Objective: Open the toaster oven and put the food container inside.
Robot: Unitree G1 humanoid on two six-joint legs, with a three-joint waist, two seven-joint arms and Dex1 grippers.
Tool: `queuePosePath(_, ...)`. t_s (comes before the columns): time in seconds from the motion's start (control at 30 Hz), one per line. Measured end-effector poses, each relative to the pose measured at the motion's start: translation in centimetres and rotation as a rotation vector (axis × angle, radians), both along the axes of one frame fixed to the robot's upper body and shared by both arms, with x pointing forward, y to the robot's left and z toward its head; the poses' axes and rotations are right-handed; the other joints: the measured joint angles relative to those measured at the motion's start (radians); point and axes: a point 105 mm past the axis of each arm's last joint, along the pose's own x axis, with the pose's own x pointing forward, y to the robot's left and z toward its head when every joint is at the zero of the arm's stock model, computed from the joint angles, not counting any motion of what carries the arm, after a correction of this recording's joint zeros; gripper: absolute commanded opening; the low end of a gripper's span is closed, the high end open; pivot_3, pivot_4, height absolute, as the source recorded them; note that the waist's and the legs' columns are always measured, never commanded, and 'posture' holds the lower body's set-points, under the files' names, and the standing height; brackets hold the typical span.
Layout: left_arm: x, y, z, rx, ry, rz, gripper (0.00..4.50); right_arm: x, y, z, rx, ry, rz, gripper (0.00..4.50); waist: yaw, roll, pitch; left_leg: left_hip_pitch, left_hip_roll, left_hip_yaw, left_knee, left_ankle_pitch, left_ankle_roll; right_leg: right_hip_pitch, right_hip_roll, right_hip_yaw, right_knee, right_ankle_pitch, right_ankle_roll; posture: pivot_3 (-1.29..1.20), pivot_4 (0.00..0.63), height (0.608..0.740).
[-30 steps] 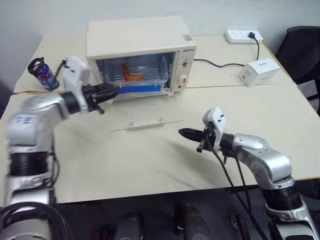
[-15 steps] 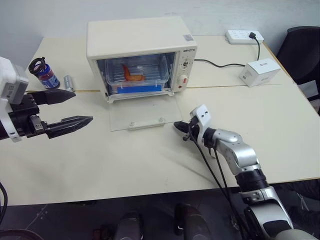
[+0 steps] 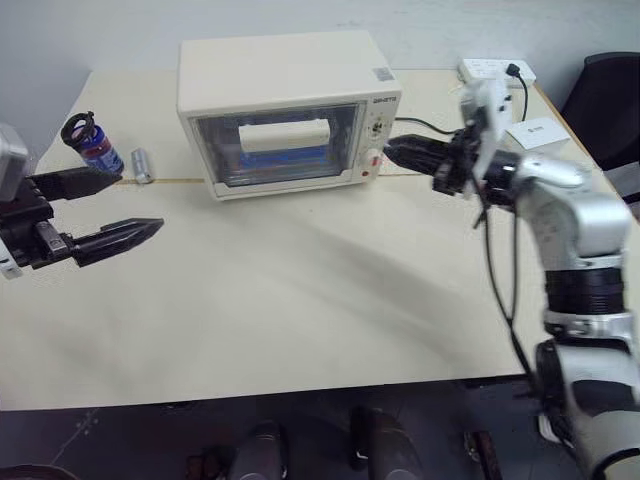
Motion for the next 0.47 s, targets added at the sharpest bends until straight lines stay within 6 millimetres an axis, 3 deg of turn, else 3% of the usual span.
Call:
queuePosePath(0.27, -0.3, 0.4, 0.4, 0.019, -0.019, -0.012, 4.50, -3.2, -5.2, 1.2, -0.031, 0.101, 0.021, 4.36, -0.003, 0.000, 0.000, 0.002, 0.002, 0.012, 0.000, 0.000, -0.001, -0.001, 0.001, 0.001, 0.000, 0.000, 0.000, 0.00, 0.150, 0.740)
queuePosePath(0.37, -0.3, 0.4, 0.5, 0.016, -0.018, -0.022, 4.50, -3.9, -5.9, 1.9, 0.002, 0.096, 0.025, 4.44, -0.003, 0.000, 0.000, 0.003, 0.003, 0.014, 0.000, 0.000, -0.001, -0.001, 0.001, 0.002, 0.000, 0.000, 0.000, 0.00, 0.150, 0.740)
queuePosePath(0.47, -0.3, 0.7, 0.6, 0.003, -0.015, -0.020, 4.50, -4.1, -6.0, 1.4, -0.016, 0.094, 0.021, 4.44, -0.002, 0.000, 0.000, 0.003, 0.003, 0.015, 0.000, 0.000, -0.001, -0.001, 0.001, 0.003, 0.001, 0.000, 0.000, 0.00, 0.150, 0.740)
